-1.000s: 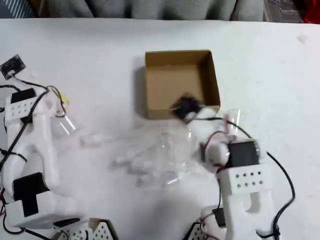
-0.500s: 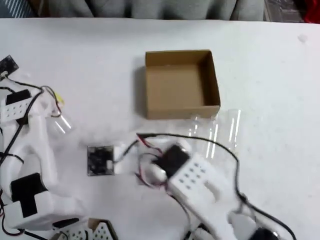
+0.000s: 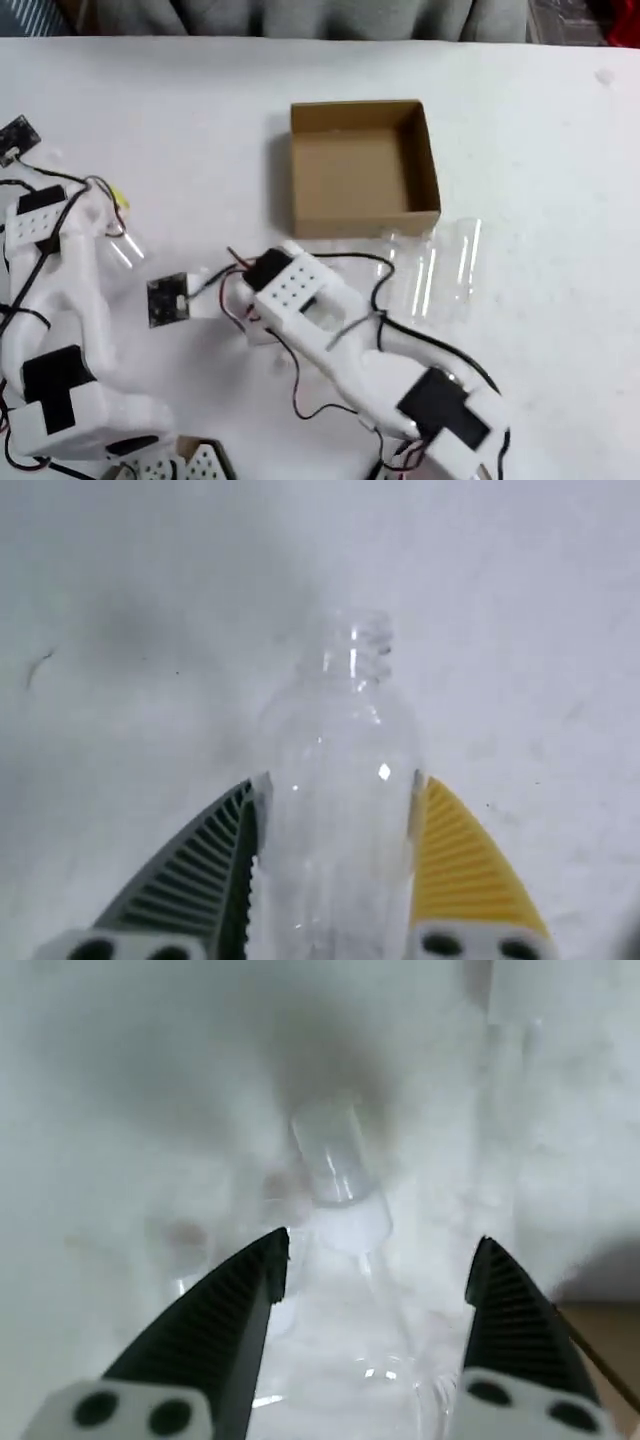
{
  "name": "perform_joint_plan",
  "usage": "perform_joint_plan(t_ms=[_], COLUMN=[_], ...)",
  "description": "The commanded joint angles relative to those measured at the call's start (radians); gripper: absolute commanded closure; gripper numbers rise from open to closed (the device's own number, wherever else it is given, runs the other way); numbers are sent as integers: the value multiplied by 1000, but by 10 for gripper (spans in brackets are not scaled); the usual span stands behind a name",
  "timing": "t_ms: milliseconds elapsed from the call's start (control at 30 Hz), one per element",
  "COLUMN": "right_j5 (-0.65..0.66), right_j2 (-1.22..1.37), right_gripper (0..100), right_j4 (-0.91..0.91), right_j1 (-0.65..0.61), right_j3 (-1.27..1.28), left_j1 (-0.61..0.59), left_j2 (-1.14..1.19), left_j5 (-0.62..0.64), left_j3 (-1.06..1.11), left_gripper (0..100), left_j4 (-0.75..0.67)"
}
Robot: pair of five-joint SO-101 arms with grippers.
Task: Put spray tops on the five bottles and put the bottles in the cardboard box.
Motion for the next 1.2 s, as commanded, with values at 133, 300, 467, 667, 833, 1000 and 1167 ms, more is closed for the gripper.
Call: perform_joint_plan(t_ms=[133,300,467,667,833,1000,1167], right_j5=[11,0,-38,-126,-456,-649,-655], right_j2=[116,162,182,38,-157,-308,-458], right_gripper=[744,802,936,983,982,982,981], right_j4=[-136,-199,-206,-131,-31,44,289], right_j1=[-4,-4,-4,44,200,367,484], right_j3=[-57,-57,-58,-64,-127,-143,-150], left_j1=[10,10,10,30,33,91,154], left_j2=[-62,-62,-68,-70,-70,-71,-73], left_j5=[11,11,11,3,2,2,2], left_j3=[-11,-6,11,15,14,15,6], left_gripper=[976,976,976,976,977,977,977], left_j4=[-28,-21,-26,-28,-29,-72,-72])
